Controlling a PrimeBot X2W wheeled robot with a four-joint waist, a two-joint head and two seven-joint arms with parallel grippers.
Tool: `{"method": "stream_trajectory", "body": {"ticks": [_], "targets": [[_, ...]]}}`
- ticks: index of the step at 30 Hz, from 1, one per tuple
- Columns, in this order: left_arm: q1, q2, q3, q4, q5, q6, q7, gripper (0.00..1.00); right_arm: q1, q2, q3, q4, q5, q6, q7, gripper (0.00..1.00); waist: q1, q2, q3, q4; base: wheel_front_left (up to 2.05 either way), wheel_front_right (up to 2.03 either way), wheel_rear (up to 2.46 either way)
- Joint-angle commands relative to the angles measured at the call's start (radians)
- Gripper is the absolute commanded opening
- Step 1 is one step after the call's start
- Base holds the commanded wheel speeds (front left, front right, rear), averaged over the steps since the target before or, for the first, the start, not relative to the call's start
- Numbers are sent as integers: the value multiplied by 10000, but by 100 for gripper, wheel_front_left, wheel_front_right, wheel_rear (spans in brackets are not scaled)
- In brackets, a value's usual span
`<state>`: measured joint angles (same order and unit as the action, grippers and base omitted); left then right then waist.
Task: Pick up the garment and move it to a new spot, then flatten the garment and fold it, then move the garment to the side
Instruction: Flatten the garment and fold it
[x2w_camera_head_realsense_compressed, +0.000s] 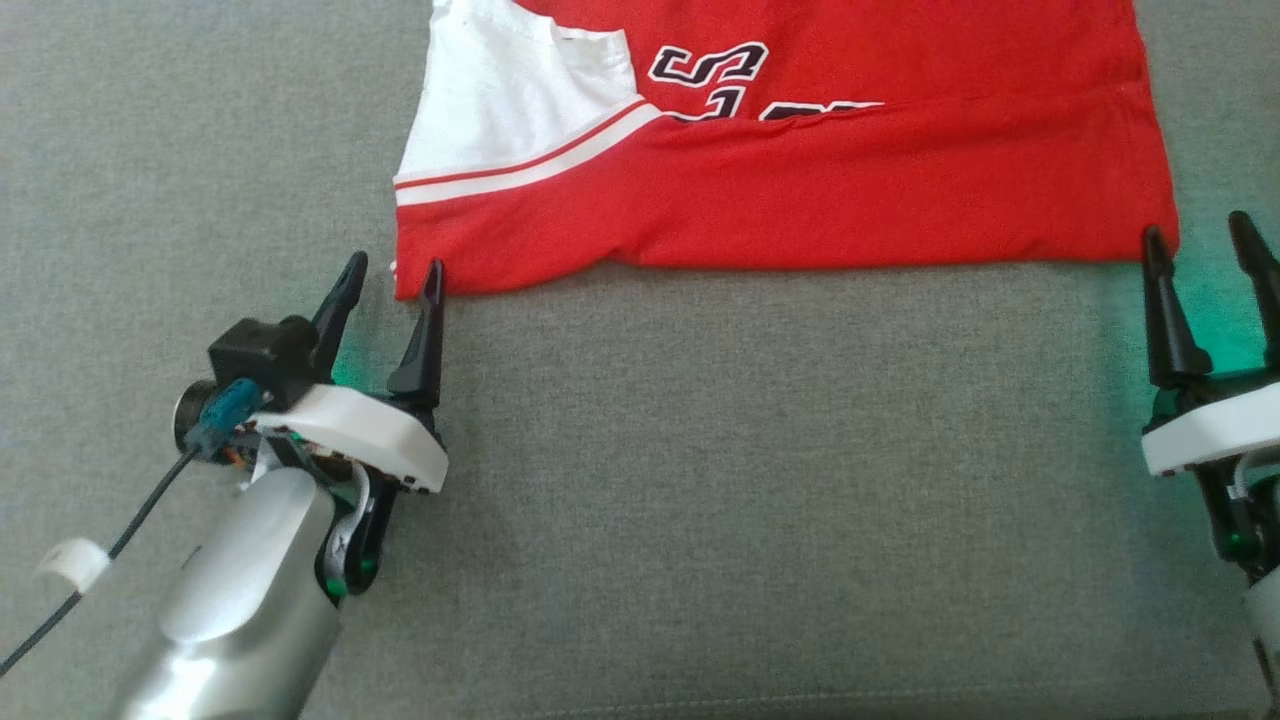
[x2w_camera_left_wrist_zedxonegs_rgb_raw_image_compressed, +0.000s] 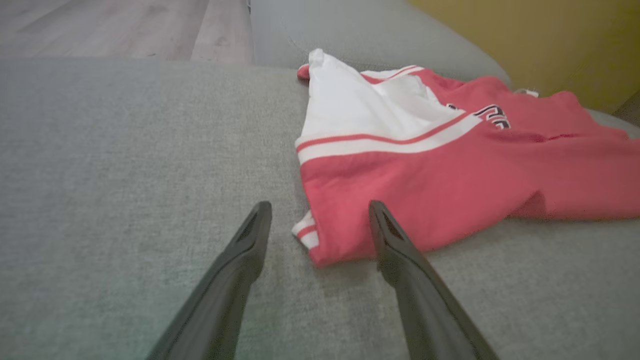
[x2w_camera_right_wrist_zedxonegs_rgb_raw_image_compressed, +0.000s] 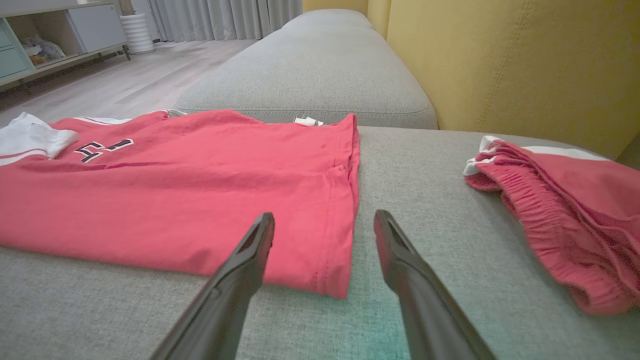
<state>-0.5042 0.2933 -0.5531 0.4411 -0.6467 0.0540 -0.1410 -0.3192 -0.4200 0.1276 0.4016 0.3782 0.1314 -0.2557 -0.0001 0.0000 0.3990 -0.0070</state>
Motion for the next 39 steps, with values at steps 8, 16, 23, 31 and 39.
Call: {"method": "stream_trajectory", "body": {"ticks": [8,16,23,31,39], "targets": [[-371,466,-17,-79,105,227,1141,0,-173,-79,465,-126,93,-7,-61,100,1,0,208,-185,0,0,0],[-575,720,-35,-519,149,126,1183,0,-637,80,757,833,559,-7,-61,100,1,0,165,-124,0,0,0],[-858,1047,107,-824,281,-8,771,0,-1143,-73,1852,2000,1200,-7,165,0,1,0,84,97,0,0,0],[-1252,1441,321,-1140,345,-13,647,0,-1418,-538,2670,2397,1537,-7,-26,0,1,0,-318,111,0,0,0],[685,1934,227,-2741,77,492,910,0,-722,-1155,3142,2149,2027,-7,-57,0,1,0,-1307,118,0,0,0]]}}
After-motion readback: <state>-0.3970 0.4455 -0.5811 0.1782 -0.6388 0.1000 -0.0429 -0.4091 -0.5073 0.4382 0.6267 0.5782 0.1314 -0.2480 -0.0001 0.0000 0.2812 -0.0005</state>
